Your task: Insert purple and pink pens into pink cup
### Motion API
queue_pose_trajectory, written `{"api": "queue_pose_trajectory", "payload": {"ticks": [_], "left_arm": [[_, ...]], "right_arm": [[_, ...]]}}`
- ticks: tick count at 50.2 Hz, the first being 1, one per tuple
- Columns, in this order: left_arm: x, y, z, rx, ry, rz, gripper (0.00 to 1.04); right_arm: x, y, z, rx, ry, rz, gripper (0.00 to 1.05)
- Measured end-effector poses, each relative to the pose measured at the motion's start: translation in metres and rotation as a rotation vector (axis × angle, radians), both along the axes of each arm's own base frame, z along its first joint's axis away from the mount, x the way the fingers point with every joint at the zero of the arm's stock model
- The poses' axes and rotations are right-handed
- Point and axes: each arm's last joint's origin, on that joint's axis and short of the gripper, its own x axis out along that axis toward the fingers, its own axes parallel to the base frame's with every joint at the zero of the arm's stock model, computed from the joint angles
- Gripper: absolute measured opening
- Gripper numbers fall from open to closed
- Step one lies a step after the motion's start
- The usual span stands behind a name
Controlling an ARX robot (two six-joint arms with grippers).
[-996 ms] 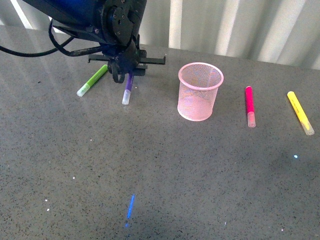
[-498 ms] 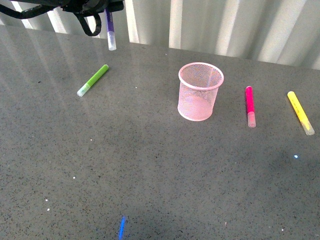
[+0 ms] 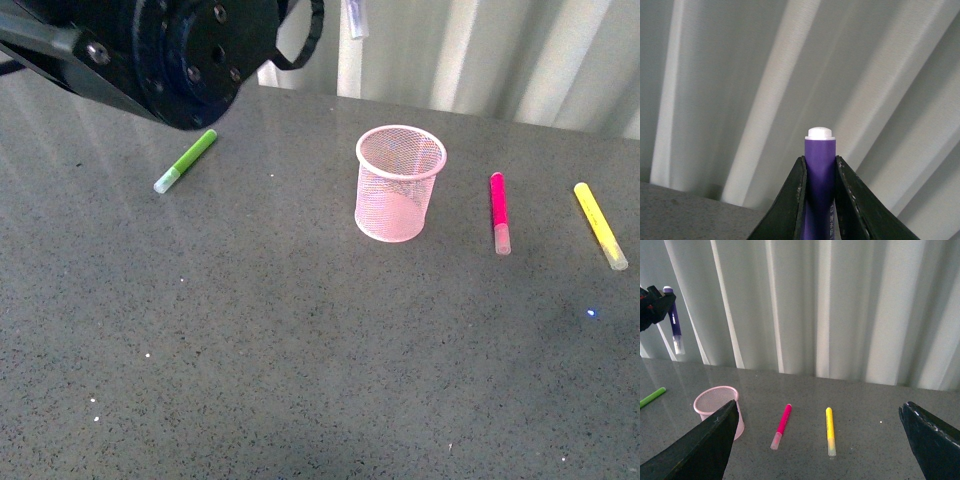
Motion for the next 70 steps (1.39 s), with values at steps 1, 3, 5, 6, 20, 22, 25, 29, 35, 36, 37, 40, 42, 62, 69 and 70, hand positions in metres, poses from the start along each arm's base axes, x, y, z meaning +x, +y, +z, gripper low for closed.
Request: {"api": "queue_pose_trajectory", "payload": {"ticks": [1, 3, 5, 6, 20, 22, 25, 29, 35, 36, 37, 40, 42, 62, 69, 70], "left_arm": [[-0.001, -0.003, -0.002, -0.003, -0.005, -0.005, 0.12], [-0.003, -0.009, -0.010, -0.007, -0.011, -0.018, 0.12], [-0.004, -0.014, -0.017, -0.014, -0.009, -0.025, 0.12], [-0.005, -0.016, -0.021, -0.015, -0.009, -0.029, 0.12], [-0.002, -0.029, -0.064, -0.060, -0.014, -0.044, 0.12], [-0.002, -0.029, -0.066, -0.069, -0.019, -0.045, 0.12], [-0.001, -0.030, -0.071, -0.079, -0.022, -0.047, 0.12], [0.000, -0.030, -0.078, -0.091, -0.025, -0.049, 0.12], [0.000, -0.032, -0.084, -0.089, -0.021, -0.052, 0.12], [0.000, -0.032, -0.085, -0.089, -0.020, -0.053, 0.12], [0.000, -0.032, -0.085, -0.089, -0.020, -0.053, 0.12], [-0.001, -0.033, -0.086, -0.087, -0.018, -0.055, 0.12], [-0.001, -0.033, -0.086, -0.088, -0.018, -0.056, 0.12], [-0.001, -0.033, -0.086, -0.088, -0.019, -0.056, 0.12], [-0.001, -0.034, -0.087, -0.090, -0.018, -0.057, 0.28], [-0.001, -0.034, -0.087, -0.090, -0.018, -0.057, 0.31]], "right_arm": [[0.000, 0.000, 0.000, 0.000, 0.000, 0.000, 0.98], [0.000, 0.000, 0.000, 0.000, 0.000, 0.000, 0.98], [0.000, 0.000, 0.000, 0.000, 0.000, 0.000, 0.98], [0.000, 0.000, 0.000, 0.000, 0.000, 0.000, 0.98], [0.000, 0.000, 0.000, 0.000, 0.000, 0.000, 0.98], [0.000, 0.000, 0.000, 0.000, 0.000, 0.000, 0.98], [0.000, 0.000, 0.000, 0.000, 0.000, 0.000, 0.98], [0.000, 0.000, 0.000, 0.000, 0.000, 0.000, 0.98], [0.000, 0.000, 0.000, 0.000, 0.000, 0.000, 0.98], [0.000, 0.000, 0.000, 0.000, 0.000, 0.000, 0.98], [0.000, 0.000, 0.000, 0.000, 0.000, 0.000, 0.98], [0.000, 0.000, 0.000, 0.000, 0.000, 0.000, 0.98], [0.000, 0.000, 0.000, 0.000, 0.000, 0.000, 0.98], [0.000, 0.000, 0.000, 0.000, 0.000, 0.000, 0.98], [0.000, 0.000, 0.000, 0.000, 0.000, 0.000, 0.98], [0.000, 0.000, 0.000, 0.000, 0.000, 0.000, 0.98]]}}
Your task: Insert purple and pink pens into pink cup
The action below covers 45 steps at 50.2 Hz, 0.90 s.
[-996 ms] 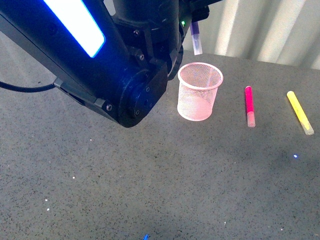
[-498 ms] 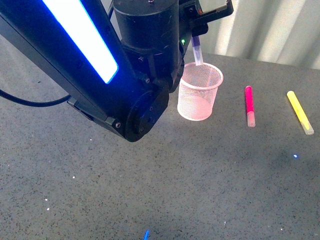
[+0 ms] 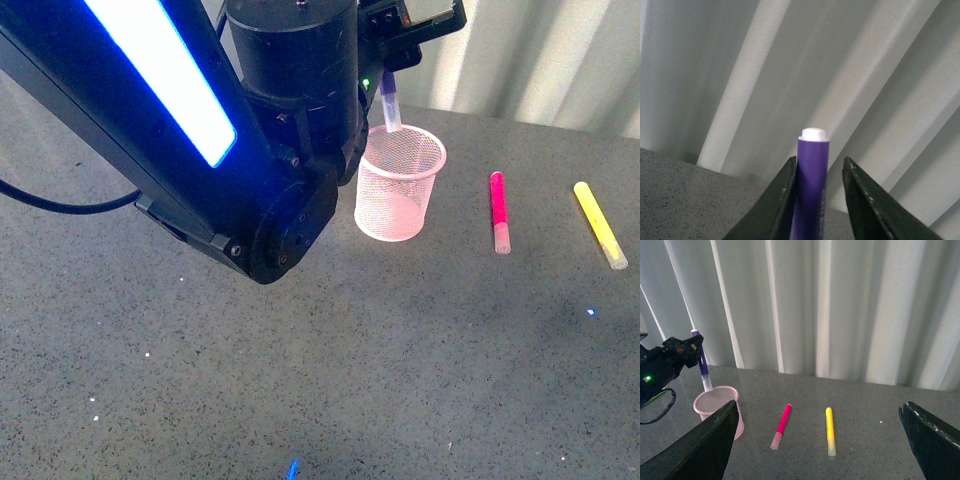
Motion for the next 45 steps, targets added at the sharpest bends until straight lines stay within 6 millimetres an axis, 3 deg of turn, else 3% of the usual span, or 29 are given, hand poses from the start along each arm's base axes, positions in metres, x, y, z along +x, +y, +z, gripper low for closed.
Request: {"api": "queue_pose_trajectory", "payload": {"ticks": [13, 20, 30, 38, 45], "left_arm": [[0.000, 0.000, 0.000, 0.000, 0.000, 0.000, 0.69], [0.000, 0.000, 0.000, 0.000, 0.000, 0.000, 1.00], [-0.005, 0.015, 0.010, 0.032, 0.053, 0.015, 0.98], [-0.016, 0.044, 0.064, 0.076, 0.080, -0.001, 0.98], [-0.036, 0.061, 0.093, 0.188, 0.161, -0.110, 0.98]], "right_arm": [[0.000, 0.000, 0.000, 0.000, 0.000, 0.000, 0.98], [0.000, 0.000, 0.000, 0.000, 0.000, 0.000, 0.98], [0.000, 0.000, 0.000, 0.000, 0.000, 0.000, 0.98], [0.000, 0.000, 0.000, 0.000, 0.000, 0.000, 0.98], [0.000, 0.000, 0.000, 0.000, 0.000, 0.000, 0.98]]}}
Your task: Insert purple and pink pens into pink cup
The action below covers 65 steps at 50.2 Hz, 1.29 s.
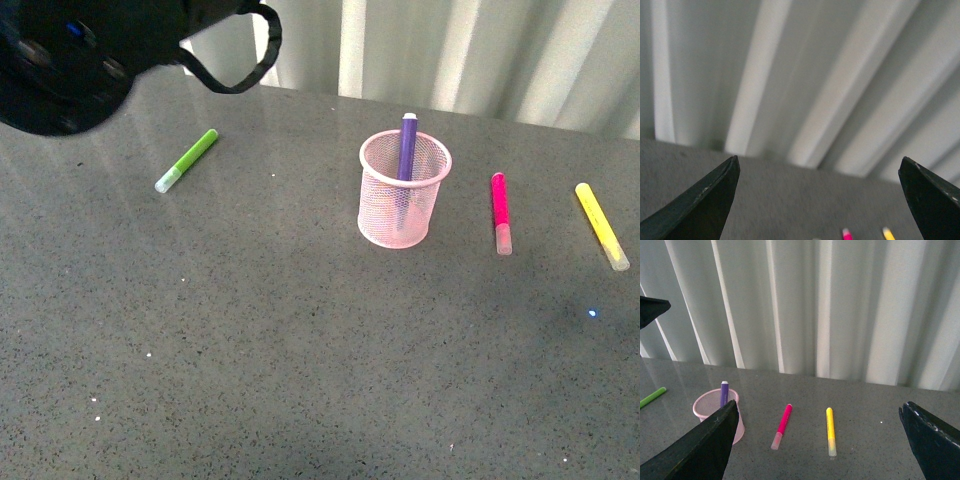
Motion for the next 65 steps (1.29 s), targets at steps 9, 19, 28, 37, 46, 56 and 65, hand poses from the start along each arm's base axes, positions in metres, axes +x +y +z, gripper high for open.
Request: {"api": "queue_pose_trajectory", "payload": {"ticks": [9, 19, 28, 37, 46, 56, 65], "left_arm": [[-0.029, 0.025, 0.008, 0.130, 0.143, -0.122, 0.98], [-0.053, 0.081, 0.017, 0.162, 0.205, -0.098, 0.98], [-0.079, 0.127, 0.019, 0.162, 0.217, -0.047, 0.98], [-0.104, 0.179, 0.017, 0.115, 0.224, 0.053, 0.98], [-0.142, 0.198, 0.005, 0.294, 0.000, 0.406, 0.63], [-0.180, 0.182, -0.003, 0.328, -0.018, 0.409, 0.18], [-0.204, 0.180, -0.011, 0.339, -0.011, 0.401, 0.04]], "right_arm": [[0.000, 0.000, 0.000, 0.000, 0.000, 0.000, 0.98], [0.000, 0.000, 0.000, 0.000, 0.000, 0.000, 0.98], [0.000, 0.000, 0.000, 0.000, 0.000, 0.000, 0.98], [0.000, 0.000, 0.000, 0.000, 0.000, 0.000, 0.98], [0.000, 0.000, 0.000, 0.000, 0.000, 0.000, 0.98], [0.000, 0.000, 0.000, 0.000, 0.000, -0.001, 0.98], [0.000, 0.000, 0.000, 0.000, 0.000, 0.000, 0.98]]}}
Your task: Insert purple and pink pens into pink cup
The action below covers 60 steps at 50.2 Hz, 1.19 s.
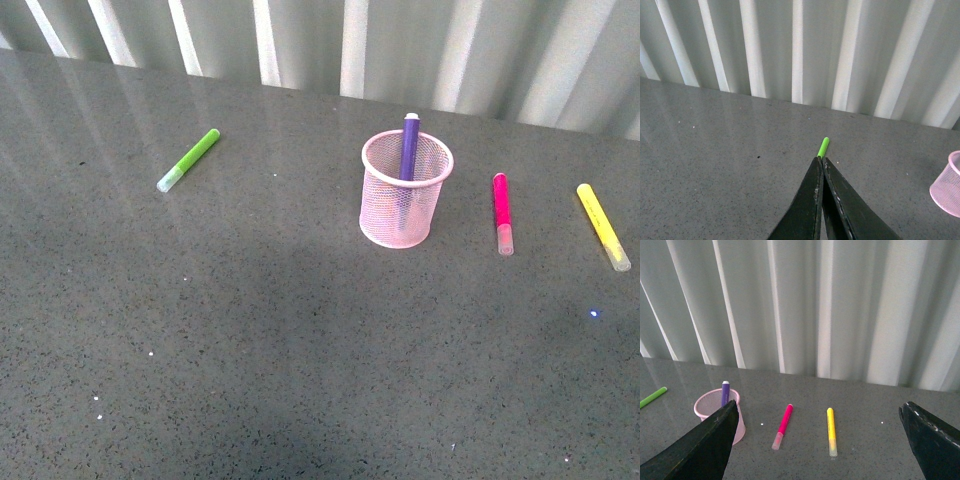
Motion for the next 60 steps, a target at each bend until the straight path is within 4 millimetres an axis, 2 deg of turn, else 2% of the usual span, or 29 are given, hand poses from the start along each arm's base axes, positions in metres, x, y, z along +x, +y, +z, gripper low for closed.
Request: {"api": "queue_pose_trajectory", "payload": {"ticks": [9, 22, 60], "left_arm": [[-0.019, 0.000, -0.013, 0.000, 0.006, -0.002, 0.04], [-0.037, 0.000, -0.006, 0.001, -0.016, -0.002, 0.04], [-0.064, 0.000, 0.000, 0.001, -0.039, -0.002, 0.04]], "right_arm": [[0.000, 0.000, 0.000, 0.000, 0.000, -0.001, 0.98], [0.000, 0.000, 0.000, 0.000, 0.000, 0.000, 0.98], [0.000, 0.000, 0.000, 0.000, 0.000, 0.000, 0.98]]}}
